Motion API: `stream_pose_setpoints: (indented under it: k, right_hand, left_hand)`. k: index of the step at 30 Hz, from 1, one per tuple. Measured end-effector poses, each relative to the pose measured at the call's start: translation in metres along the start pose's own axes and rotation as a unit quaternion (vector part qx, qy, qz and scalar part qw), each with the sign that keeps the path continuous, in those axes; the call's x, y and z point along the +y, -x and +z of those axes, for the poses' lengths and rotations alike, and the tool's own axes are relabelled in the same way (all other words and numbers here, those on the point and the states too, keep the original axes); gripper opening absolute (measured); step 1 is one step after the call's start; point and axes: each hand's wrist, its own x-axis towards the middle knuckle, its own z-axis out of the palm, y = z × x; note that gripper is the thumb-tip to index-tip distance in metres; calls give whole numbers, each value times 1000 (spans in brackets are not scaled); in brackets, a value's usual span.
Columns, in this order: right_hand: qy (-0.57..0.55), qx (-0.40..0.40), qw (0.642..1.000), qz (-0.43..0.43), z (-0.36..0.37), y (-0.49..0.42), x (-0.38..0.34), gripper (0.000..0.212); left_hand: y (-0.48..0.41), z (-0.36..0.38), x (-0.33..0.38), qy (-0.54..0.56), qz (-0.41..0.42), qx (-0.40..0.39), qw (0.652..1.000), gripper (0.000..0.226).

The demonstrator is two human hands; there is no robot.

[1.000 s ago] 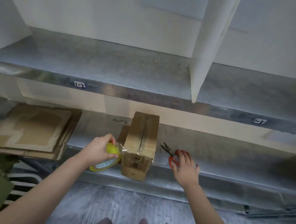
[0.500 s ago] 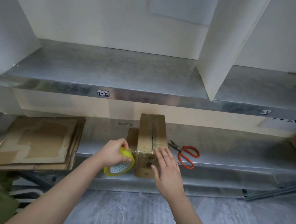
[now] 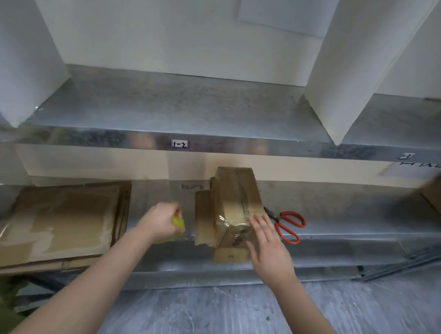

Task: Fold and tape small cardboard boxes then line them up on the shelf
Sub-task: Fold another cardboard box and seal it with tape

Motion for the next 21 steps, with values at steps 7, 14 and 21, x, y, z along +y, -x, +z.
stream_pose_setpoints:
  k: [7,14,21]
  right_hand:
    - [79,-31,996,-19,-14,-6,-9,55]
    - [-25,87,990,-106,-8,-16,-93,43]
    - [-247,-10,969,-12,8,-29,-150,34]
  left_hand:
    - [23,-8,-10,40,46,-9,998,46]
    - [49,-17,10,77,112,54,989,45]
    - [70,-31,-2,87,155,84,980,35]
